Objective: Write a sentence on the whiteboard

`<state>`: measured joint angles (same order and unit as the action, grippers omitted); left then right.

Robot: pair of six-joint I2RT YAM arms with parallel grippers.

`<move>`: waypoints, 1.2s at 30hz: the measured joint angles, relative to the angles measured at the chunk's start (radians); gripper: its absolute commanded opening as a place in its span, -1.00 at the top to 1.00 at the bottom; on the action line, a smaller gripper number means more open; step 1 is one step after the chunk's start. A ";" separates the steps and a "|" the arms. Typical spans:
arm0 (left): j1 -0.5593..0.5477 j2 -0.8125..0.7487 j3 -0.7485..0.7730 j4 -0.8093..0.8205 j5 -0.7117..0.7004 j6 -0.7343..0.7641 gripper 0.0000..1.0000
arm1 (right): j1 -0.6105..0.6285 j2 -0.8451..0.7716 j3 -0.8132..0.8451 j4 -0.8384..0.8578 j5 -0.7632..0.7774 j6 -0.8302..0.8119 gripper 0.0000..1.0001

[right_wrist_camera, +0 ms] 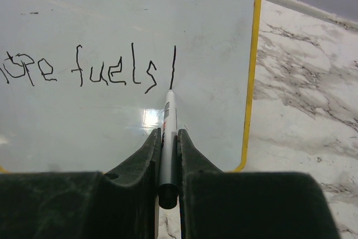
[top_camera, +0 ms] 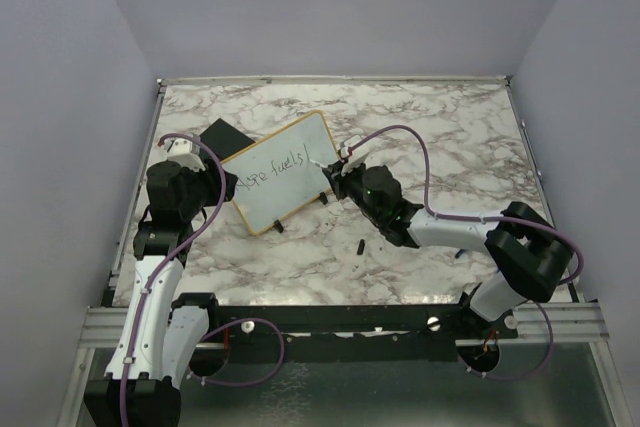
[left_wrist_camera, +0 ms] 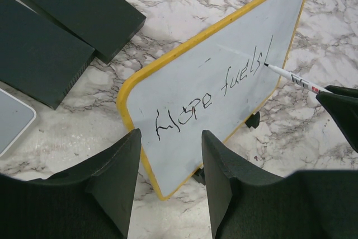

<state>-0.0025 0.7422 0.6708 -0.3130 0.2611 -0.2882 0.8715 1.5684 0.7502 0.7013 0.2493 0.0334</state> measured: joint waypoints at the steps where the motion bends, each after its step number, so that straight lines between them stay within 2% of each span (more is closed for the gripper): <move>1: 0.000 0.000 0.000 0.000 0.000 0.000 0.01 | 0.000 0.000 0.000 0.000 0.001 0.000 0.99; 36: 0.000 -0.004 0.000 0.005 0.000 0.000 0.01 | 0.000 0.000 0.017 -0.001 0.026 -0.005 0.99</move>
<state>-0.0025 0.7383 0.6708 -0.3077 0.2611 -0.2882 0.8715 1.5688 0.7673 0.7002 0.2756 0.0280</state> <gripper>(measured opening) 0.496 0.134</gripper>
